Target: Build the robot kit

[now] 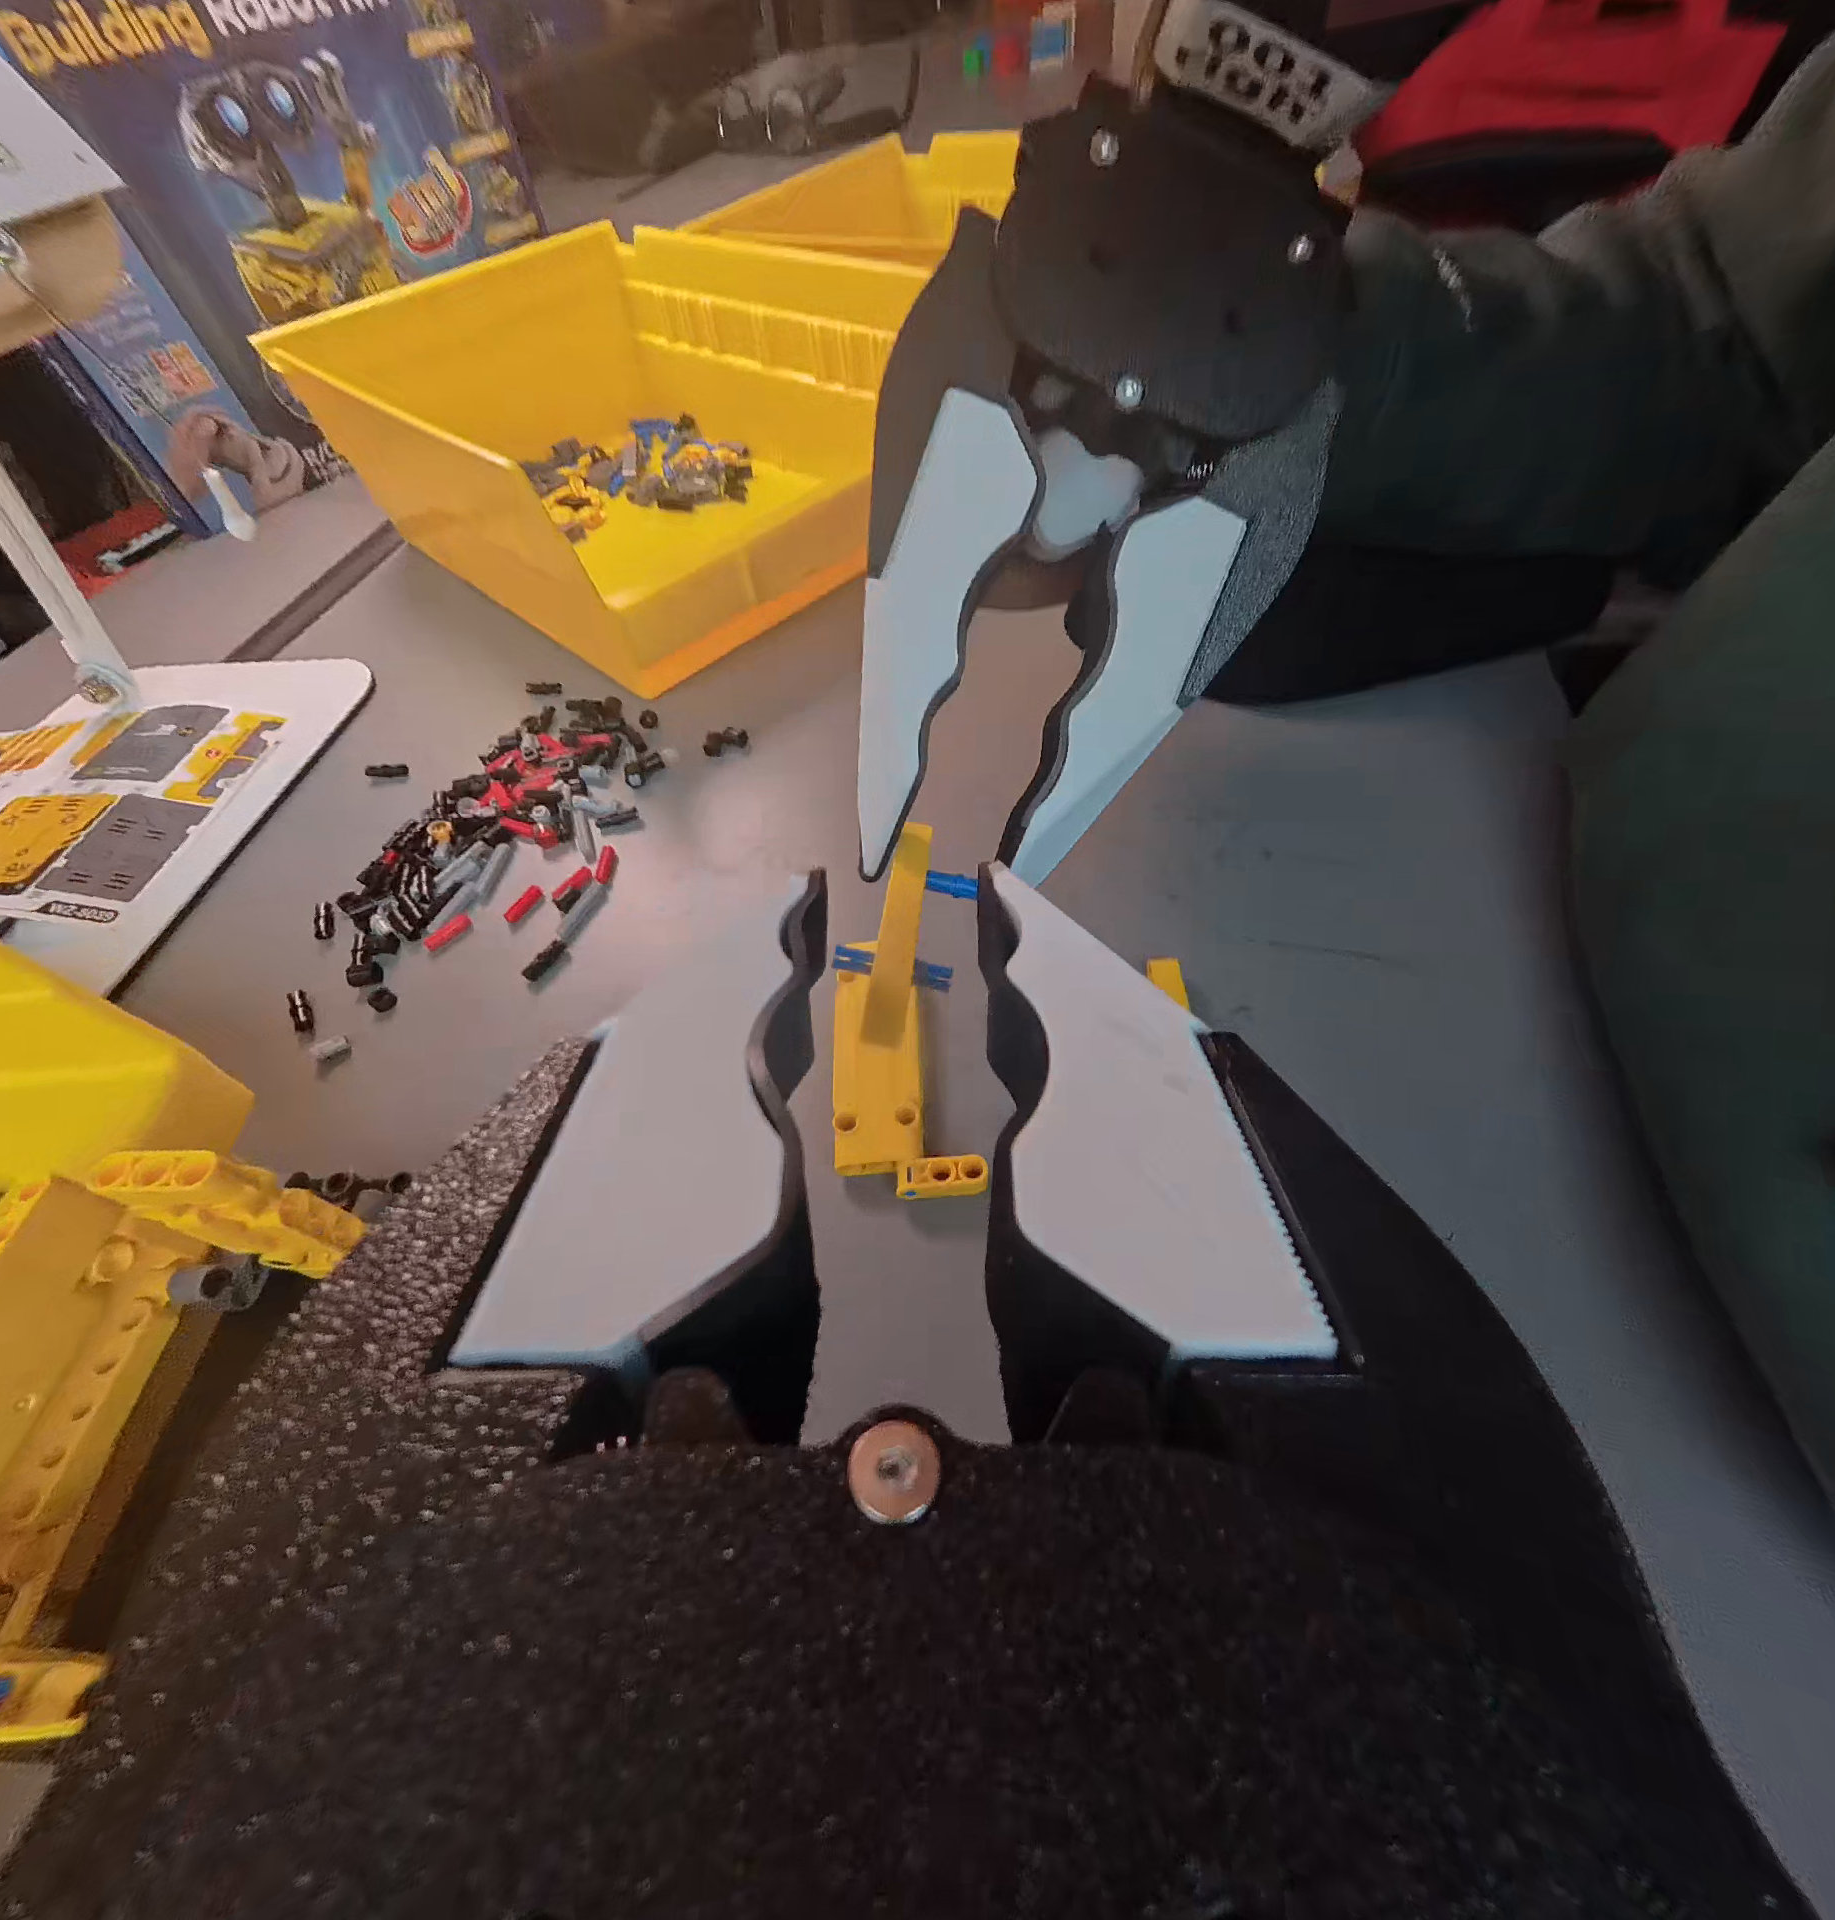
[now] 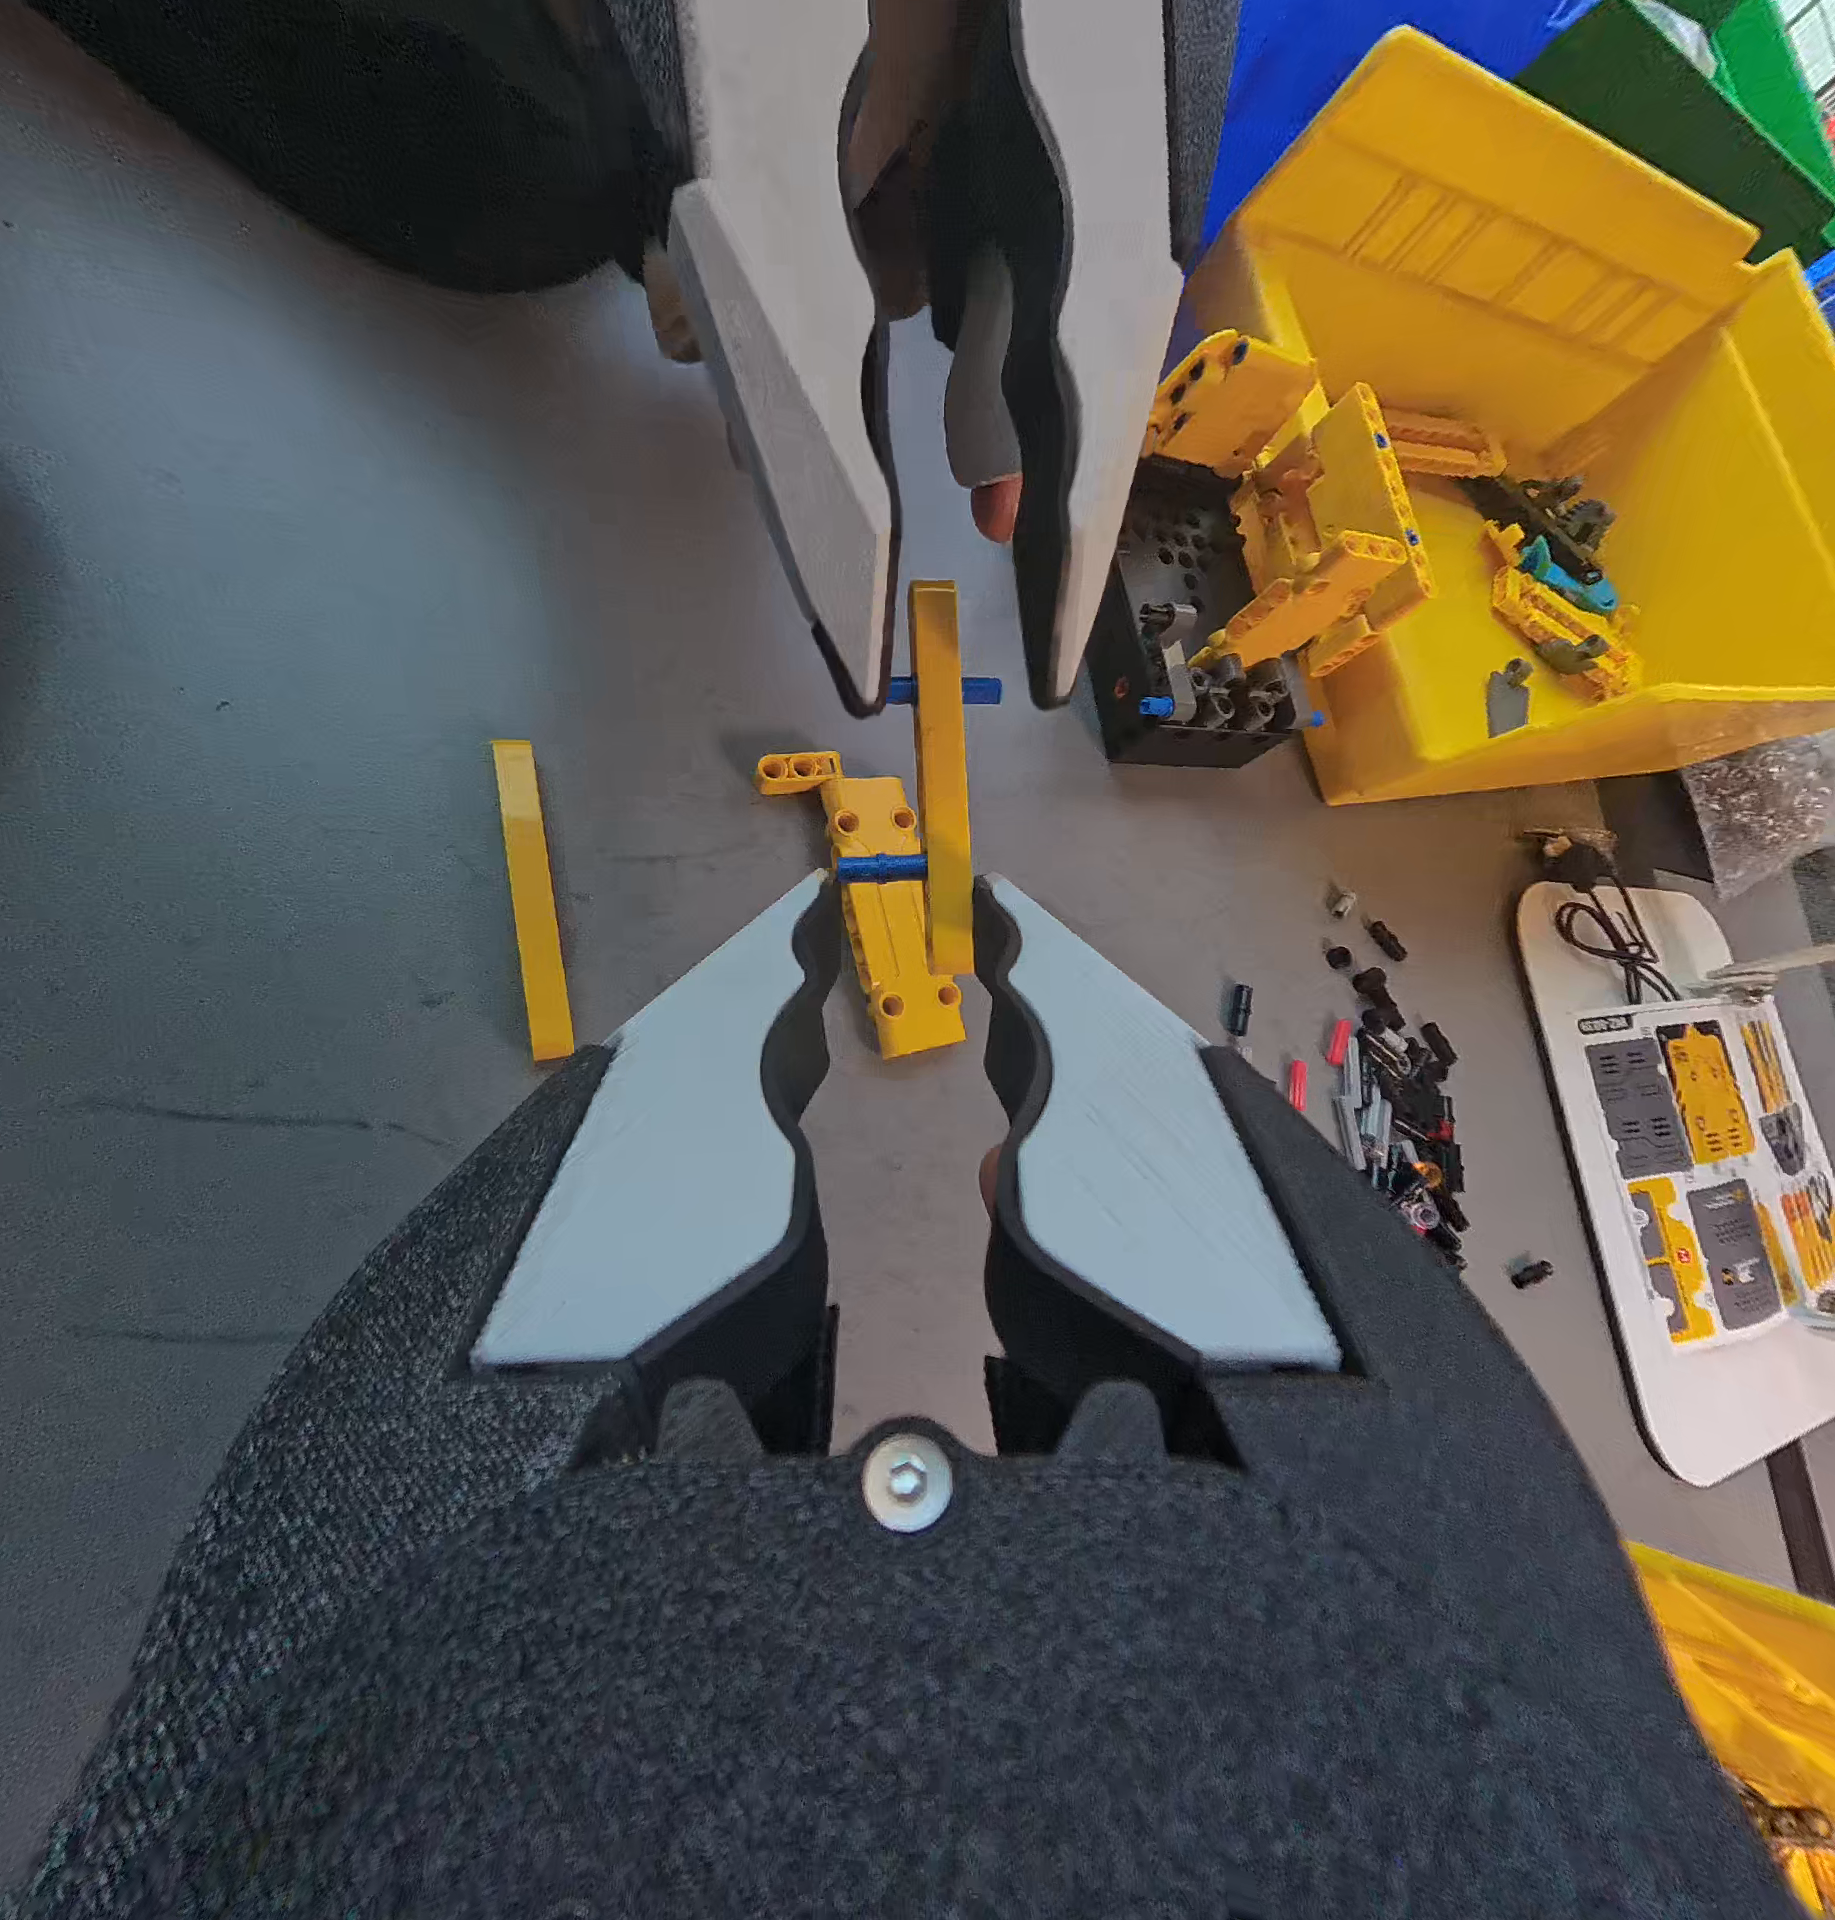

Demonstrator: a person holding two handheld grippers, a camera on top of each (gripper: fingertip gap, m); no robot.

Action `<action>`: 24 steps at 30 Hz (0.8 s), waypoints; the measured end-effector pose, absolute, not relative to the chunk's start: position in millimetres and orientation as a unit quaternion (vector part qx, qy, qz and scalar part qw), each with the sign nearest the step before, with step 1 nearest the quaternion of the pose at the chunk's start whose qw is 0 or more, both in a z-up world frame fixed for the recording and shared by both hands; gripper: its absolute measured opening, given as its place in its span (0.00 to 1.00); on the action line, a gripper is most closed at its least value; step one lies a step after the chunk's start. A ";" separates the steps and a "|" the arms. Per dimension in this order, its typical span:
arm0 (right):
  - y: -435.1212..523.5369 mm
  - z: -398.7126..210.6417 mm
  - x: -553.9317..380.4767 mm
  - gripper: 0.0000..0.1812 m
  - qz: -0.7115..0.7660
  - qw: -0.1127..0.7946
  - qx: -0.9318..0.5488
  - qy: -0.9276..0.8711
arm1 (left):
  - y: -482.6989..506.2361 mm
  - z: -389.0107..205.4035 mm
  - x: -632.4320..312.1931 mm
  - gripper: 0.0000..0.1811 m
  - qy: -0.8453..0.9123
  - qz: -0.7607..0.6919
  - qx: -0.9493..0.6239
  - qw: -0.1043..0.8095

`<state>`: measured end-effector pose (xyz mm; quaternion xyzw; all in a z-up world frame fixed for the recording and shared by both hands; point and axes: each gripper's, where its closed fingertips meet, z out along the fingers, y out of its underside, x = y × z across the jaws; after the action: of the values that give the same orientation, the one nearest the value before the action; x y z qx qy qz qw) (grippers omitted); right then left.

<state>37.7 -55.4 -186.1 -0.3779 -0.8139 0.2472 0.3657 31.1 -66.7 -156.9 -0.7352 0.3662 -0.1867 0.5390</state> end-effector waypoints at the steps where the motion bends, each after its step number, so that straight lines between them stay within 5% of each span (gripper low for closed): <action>1: -56.6 -188.0 37.4 0.13 0.244 0.364 -0.375 -0.817 | -66.5 -165.7 33.1 0.14 0.379 -0.170 -0.743 0.524; 9: -71.5 -168.3 38.1 0.12 0.325 0.364 -0.357 -0.796 | -65.7 -182.9 36.4 0.06 0.390 -0.153 -0.760 0.497; 10: -74.0 -161.8 37.6 0.03 0.348 0.369 -0.354 -0.786 | -66.9 -181.2 37.9 0.06 0.388 -0.162 -0.757 0.500; 12: -78.3 -152.8 38.0 0.03 0.385 0.368 -0.350 -0.771 | -71.2 -176.6 44.6 0.05 0.389 -0.189 -0.746 0.506; 24: -45.4 -132.7 29.7 0.14 0.473 0.339 -0.470 -0.664 | -51.8 -157.1 15.2 0.04 0.336 -0.089 -0.743 0.571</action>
<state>29.7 -45.4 -132.7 -0.4696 -0.6641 0.4730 0.3387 15.2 -51.8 -157.1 -0.7434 0.3364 -0.0889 0.5712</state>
